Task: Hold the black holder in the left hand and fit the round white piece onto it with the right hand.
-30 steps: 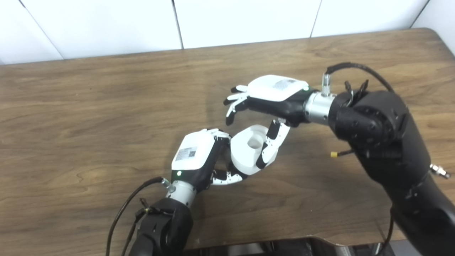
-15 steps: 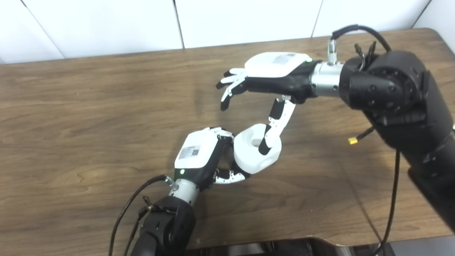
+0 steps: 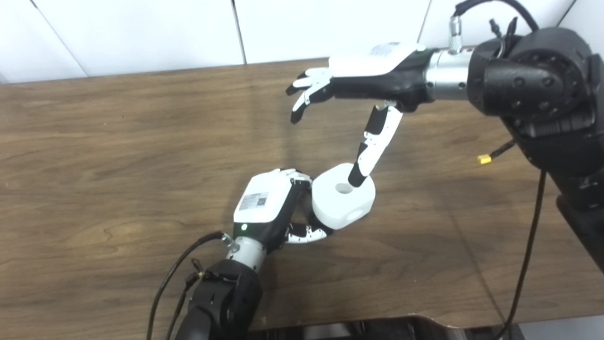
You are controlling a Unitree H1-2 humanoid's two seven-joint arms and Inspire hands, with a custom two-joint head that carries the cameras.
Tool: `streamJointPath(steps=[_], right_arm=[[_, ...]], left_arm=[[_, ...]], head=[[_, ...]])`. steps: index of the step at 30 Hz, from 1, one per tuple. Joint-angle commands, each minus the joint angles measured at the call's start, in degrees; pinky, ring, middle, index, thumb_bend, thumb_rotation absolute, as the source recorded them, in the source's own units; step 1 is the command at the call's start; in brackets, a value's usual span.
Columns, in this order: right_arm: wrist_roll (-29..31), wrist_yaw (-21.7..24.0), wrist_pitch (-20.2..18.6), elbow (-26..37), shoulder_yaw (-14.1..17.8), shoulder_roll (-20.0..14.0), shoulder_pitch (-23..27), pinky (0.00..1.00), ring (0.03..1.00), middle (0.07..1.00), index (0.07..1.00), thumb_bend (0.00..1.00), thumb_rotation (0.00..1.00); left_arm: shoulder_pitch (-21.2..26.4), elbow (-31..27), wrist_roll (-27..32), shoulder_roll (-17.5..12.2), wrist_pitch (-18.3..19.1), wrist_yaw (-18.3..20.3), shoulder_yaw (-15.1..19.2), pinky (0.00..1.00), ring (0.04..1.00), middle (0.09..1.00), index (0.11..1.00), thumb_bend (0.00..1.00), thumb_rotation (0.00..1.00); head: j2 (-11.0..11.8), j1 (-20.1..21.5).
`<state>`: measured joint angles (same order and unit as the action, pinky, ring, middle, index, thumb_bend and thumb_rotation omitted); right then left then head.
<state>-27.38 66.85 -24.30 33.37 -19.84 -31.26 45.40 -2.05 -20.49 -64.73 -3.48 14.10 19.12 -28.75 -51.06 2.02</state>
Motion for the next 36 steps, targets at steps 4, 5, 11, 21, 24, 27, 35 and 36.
streamJointPath(steps=[4,5,11,21,24,27,35,36], right_arm=[[-0.1,5.8,-2.6,-0.6,2.4,-0.8,1.4,0.88,1.000,0.967,0.826,1.00,0.49],[-0.2,5.8,-2.6,-0.9,2.5,-0.7,1.5,0.88,1.000,0.968,0.825,1.00,0.49],[0.1,4.4,-2.6,-1.6,2.2,-1.1,1.9,0.91,1.000,0.968,0.815,1.00,0.51],[-0.4,3.8,-2.6,-2.0,2.8,-0.6,1.5,0.84,1.000,0.967,0.809,1.00,0.52],[-0.3,3.1,-2.6,-2.3,2.6,-0.9,1.2,0.85,1.000,0.968,0.812,1.00,0.53],[-0.4,2.7,-2.6,-2.3,2.6,-1.2,0.9,0.86,1.000,0.964,0.814,1.00,0.53],[0.8,0.1,-2.6,-1.7,3.8,-3.1,-1.6,0.86,1.000,0.945,0.811,1.00,0.53],[1.2,-0.7,-2.6,-1.6,4.3,-3.5,-2.2,0.85,1.000,0.940,0.806,1.00,0.53]], left_arm=[[0.8,-0.9,-5.2,-0.8,4.0,12.3,-0.3,0.94,0.893,0.860,0.822,1.00,0.58],[1.0,-1.9,-6.6,-0.8,4.8,15.7,-0.2,0.95,0.900,0.872,0.839,1.00,0.59],[3.5,-8.5,-13.7,-0.3,6.8,36.9,2.6,0.96,0.947,0.945,0.945,1.00,0.63],[5.3,-13.8,-16.2,-2.5,3.2,51.9,11.3,0.97,0.966,0.963,0.984,1.00,0.57],[5.1,-15.1,-14.3,-3.2,2.7,50.2,14.7,0.95,0.950,0.947,0.972,1.00,0.55],[5.3,-15.8,-14.4,-3.1,2.4,49.3,17.6,0.98,0.961,0.953,0.979,1.00,0.55],[2.5,-16.7,-7.7,-2.4,1.6,35.8,26.5,0.89,0.950,0.946,0.979,1.00,0.57],[2.0,-16.7,-6.3,-2.2,1.5,33.7,27.3,0.87,0.941,0.939,0.972,1.00,0.55]], head=[[0.5,-0.9],[0.6,-1.0],[0.9,-2.2],[1.4,-3.9],[1.7,-4.2],[1.8,-4.4],[2.2,-4.4],[2.2,-4.4]])
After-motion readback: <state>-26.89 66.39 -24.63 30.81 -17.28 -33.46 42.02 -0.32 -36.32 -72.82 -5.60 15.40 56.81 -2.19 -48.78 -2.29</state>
